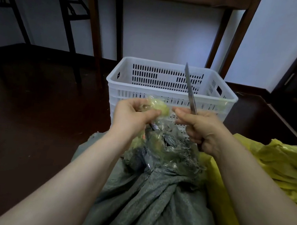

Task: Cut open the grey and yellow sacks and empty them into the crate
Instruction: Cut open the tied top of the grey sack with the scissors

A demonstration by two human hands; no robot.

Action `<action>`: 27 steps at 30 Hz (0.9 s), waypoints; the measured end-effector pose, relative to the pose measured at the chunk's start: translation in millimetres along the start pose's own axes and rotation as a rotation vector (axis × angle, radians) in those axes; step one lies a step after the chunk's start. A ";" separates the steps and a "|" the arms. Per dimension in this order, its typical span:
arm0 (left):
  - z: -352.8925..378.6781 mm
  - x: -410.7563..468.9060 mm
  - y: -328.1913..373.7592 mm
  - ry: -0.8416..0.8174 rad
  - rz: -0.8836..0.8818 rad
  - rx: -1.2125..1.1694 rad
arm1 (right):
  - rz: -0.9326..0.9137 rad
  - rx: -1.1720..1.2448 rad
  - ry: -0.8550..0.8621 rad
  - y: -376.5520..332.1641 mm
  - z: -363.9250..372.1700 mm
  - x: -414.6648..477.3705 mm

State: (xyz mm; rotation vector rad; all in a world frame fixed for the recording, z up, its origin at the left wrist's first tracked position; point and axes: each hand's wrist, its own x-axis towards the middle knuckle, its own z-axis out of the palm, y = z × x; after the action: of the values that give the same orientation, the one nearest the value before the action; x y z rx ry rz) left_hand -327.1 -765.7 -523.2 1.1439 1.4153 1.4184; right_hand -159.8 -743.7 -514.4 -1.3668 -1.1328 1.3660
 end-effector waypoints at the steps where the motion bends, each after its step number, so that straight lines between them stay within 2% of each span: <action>1: -0.6 1.1 -0.6 0.054 0.007 0.011 | 0.000 -0.047 0.046 -0.2 -1.0 0.3; 3: 0.0 3.6 -0.7 0.141 0.043 0.068 | -0.023 -0.098 0.133 -1.2 -3.7 1.6; 5: 3.3 3.2 -2.2 0.159 0.109 0.141 | -0.026 -0.023 0.085 -3.6 -1.4 0.3; 7: 10.8 -3.9 -3.5 0.111 0.188 0.196 | -0.014 0.021 -0.028 -6.6 6.2 -3.5; 10: 21.4 -12.5 -2.5 0.017 0.273 0.228 | -0.030 -0.059 -0.064 -11.3 12.1 -7.7; 15: 34.8 -22.4 16.9 -0.271 0.276 -0.083 | -0.102 -0.075 0.090 -23.0 -6.5 -11.0; 18: 50.5 -13.6 35.3 -0.140 0.234 -0.205 | -0.127 0.049 0.209 -48.2 -29.8 -12.8; 19: 56.5 -11.2 38.6 -0.131 0.205 -0.126 | -0.134 0.075 0.227 -60.4 -40.9 -14.5; 22: 81.4 -18.4 43.2 -0.354 0.016 0.303 | -0.158 0.037 0.240 -97.9 -76.6 -23.9; 23: 89.4 -22.9 43.3 -0.386 -0.039 0.355 | -0.159 0.014 0.245 -105.7 -86.4 -25.6; 24: 98.3 -26.6 46.2 -0.374 -0.052 0.340 | -0.157 0.002 0.255 -111.2 -97.5 -27.0; 27: 140.0 -36.5 75.6 -0.314 0.055 0.212 | -0.181 0.055 0.315 -117.2 -150.9 -38.6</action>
State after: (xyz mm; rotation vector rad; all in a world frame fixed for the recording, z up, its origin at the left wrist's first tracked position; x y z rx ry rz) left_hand -178.6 -767.3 -455.3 1.4786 1.3373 1.0844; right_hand -10.8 -754.2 -389.1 -1.3484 -0.9734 1.0046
